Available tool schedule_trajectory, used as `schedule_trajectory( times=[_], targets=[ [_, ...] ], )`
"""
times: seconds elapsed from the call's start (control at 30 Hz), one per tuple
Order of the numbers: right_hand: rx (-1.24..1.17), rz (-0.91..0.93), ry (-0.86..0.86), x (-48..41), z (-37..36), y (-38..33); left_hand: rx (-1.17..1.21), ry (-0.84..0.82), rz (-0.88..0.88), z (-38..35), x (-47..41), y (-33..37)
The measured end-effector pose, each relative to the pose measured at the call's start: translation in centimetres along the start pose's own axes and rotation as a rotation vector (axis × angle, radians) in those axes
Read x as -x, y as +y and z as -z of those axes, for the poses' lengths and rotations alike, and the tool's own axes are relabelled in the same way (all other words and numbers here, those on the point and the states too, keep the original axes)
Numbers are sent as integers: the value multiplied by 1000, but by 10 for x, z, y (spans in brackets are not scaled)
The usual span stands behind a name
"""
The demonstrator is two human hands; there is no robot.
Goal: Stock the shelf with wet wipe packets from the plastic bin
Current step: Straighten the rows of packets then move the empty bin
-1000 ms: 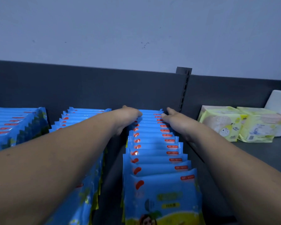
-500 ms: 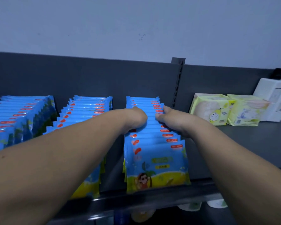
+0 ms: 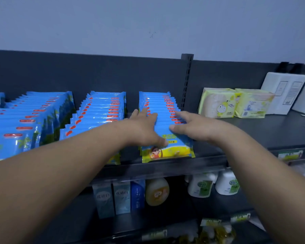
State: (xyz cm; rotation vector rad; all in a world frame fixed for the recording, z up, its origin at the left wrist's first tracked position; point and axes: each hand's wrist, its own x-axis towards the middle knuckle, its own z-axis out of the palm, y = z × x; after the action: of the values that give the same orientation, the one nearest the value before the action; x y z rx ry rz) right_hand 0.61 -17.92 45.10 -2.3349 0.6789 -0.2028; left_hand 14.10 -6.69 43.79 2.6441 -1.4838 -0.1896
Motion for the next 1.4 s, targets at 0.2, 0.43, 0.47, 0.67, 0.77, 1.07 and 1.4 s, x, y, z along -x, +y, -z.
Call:
schedule_trajectory(
  times=[0.2, 0.43, 0.47, 0.67, 0.77, 1.07, 1.4],
  targets=[
    [14, 9, 137, 9, -11, -5, -69, 83, -2, -7, 18, 6],
    [197, 81, 367, 33, -28, -2, -9, 282, -161, -9, 49, -1],
    [214, 91, 390, 40, -33, -3, 2, 308, -193, -11, 57, -4],
    [342, 111, 516, 94, -72, -19, 86, 441, -352, -18, 115, -28],
    [376, 61, 497, 127, -99, -30, 98, 422, -365, -23, 151, -43],
    [380, -153, 381, 224, -183, -53, 110, 253, -381, -61, 244, -82],
    [333, -387, 345, 313, -236, -14, 134, 20, -415, -122, 287, -65]
  ],
)
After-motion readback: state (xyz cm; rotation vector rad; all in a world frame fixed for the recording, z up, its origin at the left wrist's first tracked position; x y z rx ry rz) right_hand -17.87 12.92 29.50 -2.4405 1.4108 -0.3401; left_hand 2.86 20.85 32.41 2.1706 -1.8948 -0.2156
